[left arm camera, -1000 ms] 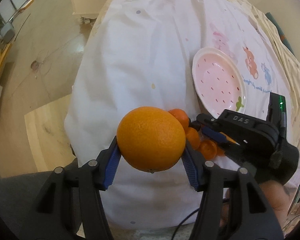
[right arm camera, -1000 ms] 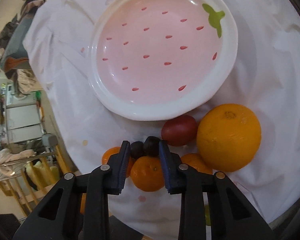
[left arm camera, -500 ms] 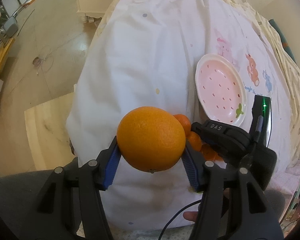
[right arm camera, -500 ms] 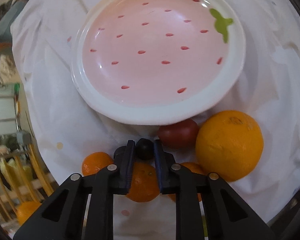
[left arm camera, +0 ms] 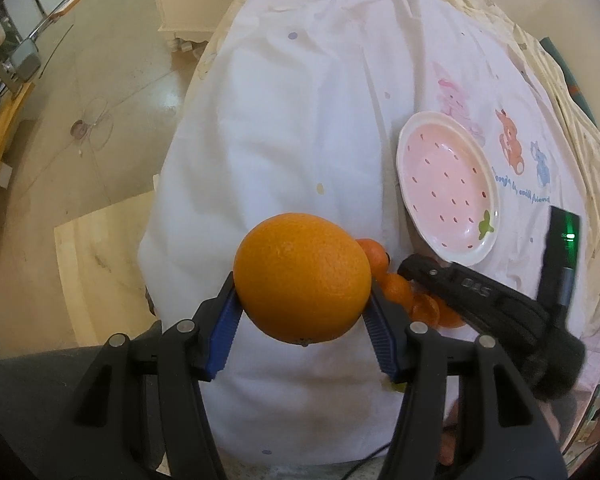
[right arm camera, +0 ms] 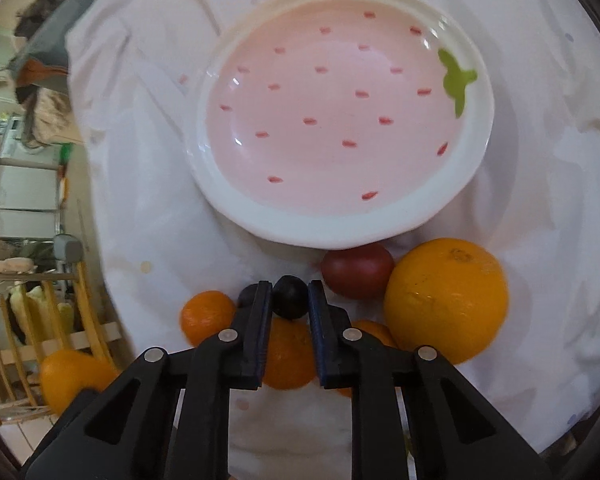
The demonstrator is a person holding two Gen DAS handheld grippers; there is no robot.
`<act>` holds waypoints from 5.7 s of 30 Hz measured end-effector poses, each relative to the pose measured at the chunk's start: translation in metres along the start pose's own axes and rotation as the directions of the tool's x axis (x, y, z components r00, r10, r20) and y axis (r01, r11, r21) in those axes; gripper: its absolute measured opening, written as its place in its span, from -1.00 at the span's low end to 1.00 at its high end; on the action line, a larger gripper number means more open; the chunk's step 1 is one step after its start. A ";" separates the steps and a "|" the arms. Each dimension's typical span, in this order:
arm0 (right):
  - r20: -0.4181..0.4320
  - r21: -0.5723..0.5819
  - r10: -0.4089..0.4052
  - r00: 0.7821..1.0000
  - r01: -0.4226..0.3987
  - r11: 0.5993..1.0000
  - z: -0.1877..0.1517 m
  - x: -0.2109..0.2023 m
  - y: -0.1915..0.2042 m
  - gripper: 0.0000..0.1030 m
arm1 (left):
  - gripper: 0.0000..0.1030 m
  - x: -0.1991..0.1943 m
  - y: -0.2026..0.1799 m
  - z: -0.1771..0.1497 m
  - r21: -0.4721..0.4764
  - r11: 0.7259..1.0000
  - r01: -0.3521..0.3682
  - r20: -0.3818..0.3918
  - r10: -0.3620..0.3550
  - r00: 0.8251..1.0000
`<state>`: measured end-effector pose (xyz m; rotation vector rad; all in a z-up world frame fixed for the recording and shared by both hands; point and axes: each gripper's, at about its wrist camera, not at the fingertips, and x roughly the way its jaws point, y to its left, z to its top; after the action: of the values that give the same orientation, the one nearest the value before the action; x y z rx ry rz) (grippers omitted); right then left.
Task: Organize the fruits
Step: 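Grasp a dark grape with the right gripper while the left gripper holds the orange, then lower the orange and grape onto the pink plate and open both grippers, then move the left gripper back to the fruit cluster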
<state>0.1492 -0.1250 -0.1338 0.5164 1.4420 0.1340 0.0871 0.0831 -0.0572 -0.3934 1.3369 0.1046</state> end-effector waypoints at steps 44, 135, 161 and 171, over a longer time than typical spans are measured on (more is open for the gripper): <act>0.095 -0.198 0.185 0.978 -0.164 0.966 0.144 -0.039 -0.079 -0.64 | 0.05 0.104 -0.162 0.099 0.282 0.949 -0.144 -0.040 0.161 0.986; 0.469 -0.272 0.104 0.877 0.032 0.962 0.003 -0.173 -0.110 0.85 | 0.75 -0.023 -0.109 -0.011 0.302 0.952 -0.049 0.326 -0.055 0.944; 0.406 -0.212 0.010 0.914 0.084 0.974 -0.008 -0.139 -0.113 0.85 | 0.75 0.013 -0.076 -0.011 0.189 0.981 -0.047 0.234 0.001 0.972; 0.337 -0.134 0.027 0.941 0.020 0.991 0.002 -0.129 -0.127 0.85 | 0.70 0.058 -0.058 0.001 0.051 0.998 -0.032 0.038 0.030 0.999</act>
<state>0.1049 -0.2881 -0.0696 0.4069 1.0872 0.1381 0.1188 0.0205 -0.0998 -0.3258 1.3070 0.1029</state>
